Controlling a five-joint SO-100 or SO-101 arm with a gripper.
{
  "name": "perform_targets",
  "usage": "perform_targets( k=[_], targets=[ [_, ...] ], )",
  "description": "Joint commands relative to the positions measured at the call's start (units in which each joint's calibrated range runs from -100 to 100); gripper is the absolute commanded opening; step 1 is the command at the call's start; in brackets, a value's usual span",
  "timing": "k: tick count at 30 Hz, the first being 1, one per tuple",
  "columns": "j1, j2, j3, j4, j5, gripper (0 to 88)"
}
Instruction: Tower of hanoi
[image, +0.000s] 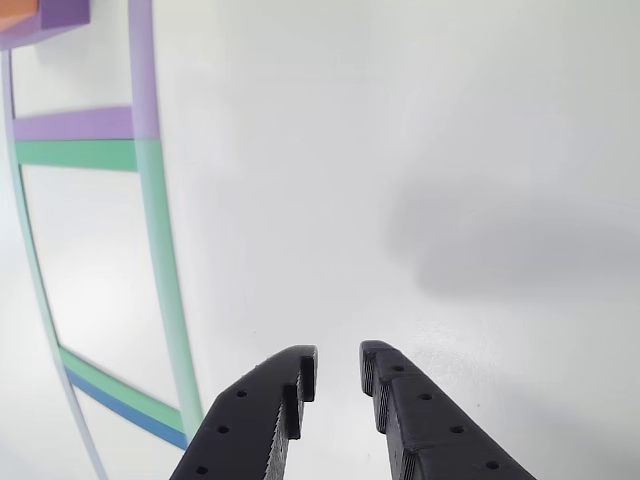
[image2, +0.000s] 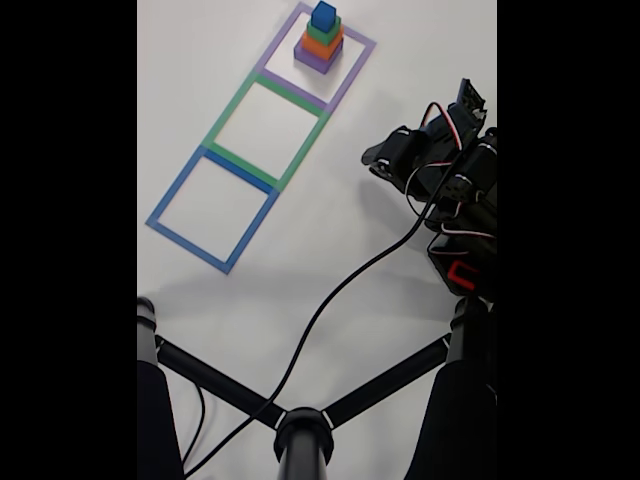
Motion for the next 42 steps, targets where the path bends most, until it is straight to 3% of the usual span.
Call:
perform_targets(
  k=[1,16,20,29,41,42],
  targets=[
    [-0.69,-0.68,0.38,1.68,1.86,0.5],
    [-0.84,-0.68,0.38,1.68,1.86,0.5],
    [-3.06,-0.68,0.47,1.68,7.01,0.1],
    [-2.52,-0.68,0.47,1.76,5.54,0.0],
    [0.6,8.94,-12.25,-0.26,20.79,0.0],
    [0.91,10.78,-14.43,-0.35,24.84,0.0]
  ],
)
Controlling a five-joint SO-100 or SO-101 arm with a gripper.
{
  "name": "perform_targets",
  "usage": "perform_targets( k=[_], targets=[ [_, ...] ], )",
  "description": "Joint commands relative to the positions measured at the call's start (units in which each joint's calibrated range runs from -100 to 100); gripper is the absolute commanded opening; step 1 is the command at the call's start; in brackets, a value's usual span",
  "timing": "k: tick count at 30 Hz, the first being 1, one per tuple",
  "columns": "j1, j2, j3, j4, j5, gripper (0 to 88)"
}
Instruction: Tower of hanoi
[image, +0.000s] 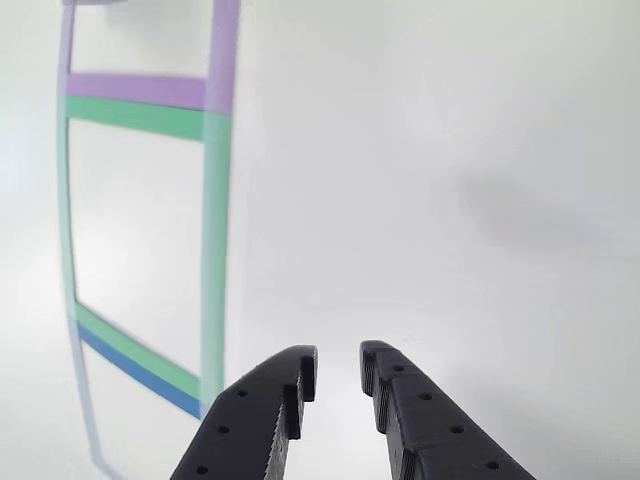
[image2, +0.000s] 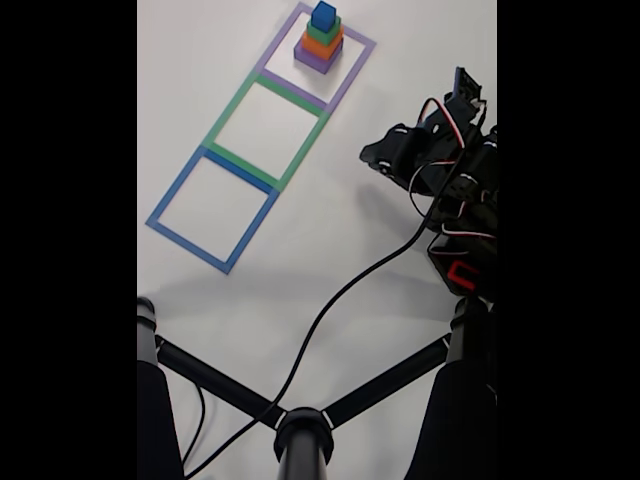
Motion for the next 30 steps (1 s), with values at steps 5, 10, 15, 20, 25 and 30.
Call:
perform_targets(
  k=[5,10,15,20,25,30],
  targets=[
    [1.77,12.61,-17.54,-1.23,17.62,0.0],
    [3.22,18.54,-27.26,-0.83,32.69,0.0],
    [6.42,24.79,-37.71,1.44,65.05,0.0],
    [9.01,29.92,-47.35,4.03,109.53,0.0],
    [8.48,33.61,-58.34,9.86,122.77,0.4],
    [8.25,37.37,-68.52,13.74,129.57,1.6]
  ],
)
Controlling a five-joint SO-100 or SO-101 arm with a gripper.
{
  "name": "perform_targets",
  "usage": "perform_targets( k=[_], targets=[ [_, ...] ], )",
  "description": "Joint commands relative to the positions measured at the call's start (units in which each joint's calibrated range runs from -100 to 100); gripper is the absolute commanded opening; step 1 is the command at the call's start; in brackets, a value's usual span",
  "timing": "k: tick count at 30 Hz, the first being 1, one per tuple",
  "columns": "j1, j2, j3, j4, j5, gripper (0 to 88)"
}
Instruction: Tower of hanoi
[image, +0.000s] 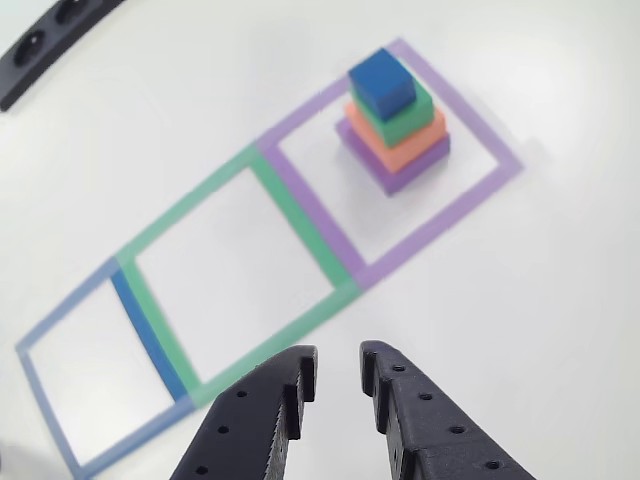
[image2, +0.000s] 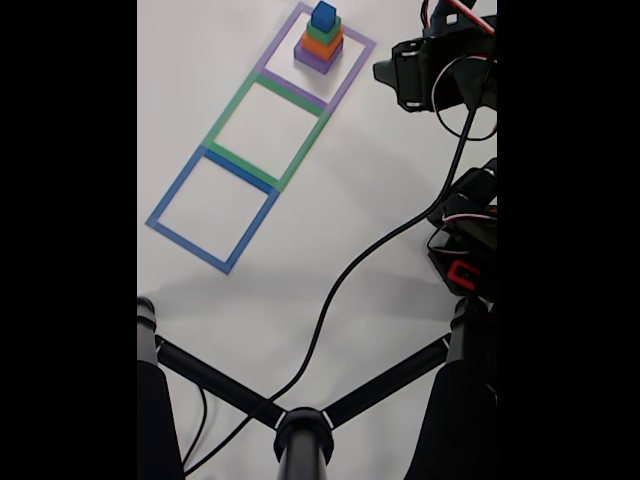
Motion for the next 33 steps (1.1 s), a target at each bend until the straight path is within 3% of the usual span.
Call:
perform_targets(
  k=[1,6,10,12,14,16,19,20,28,33],
  targets=[
    [-0.1,3.55,-10.73,3.32,6.32,1.9],
    [0.35,7.96,-20.72,8.17,10.0,2.3],
    [1.04,8.52,-24.18,9.31,9.63,4.2],
    [1.73,8.04,-24.54,11.17,18.27,1.8],
    [3.1,7.64,-24.9,11.82,23.05,1.5],
    [4.7,7.32,-25.09,13.76,32.98,0.3],
    [7.6,7.32,-24.54,15.3,45.66,3.5],
    [8.28,7.32,-24.18,15.46,47.68,3.8],
    [11.03,3.79,-15.09,6.88,47.68,11.9],
    [10.57,-0.05,-6.73,-2.27,47.68,11.7]
  ],
)
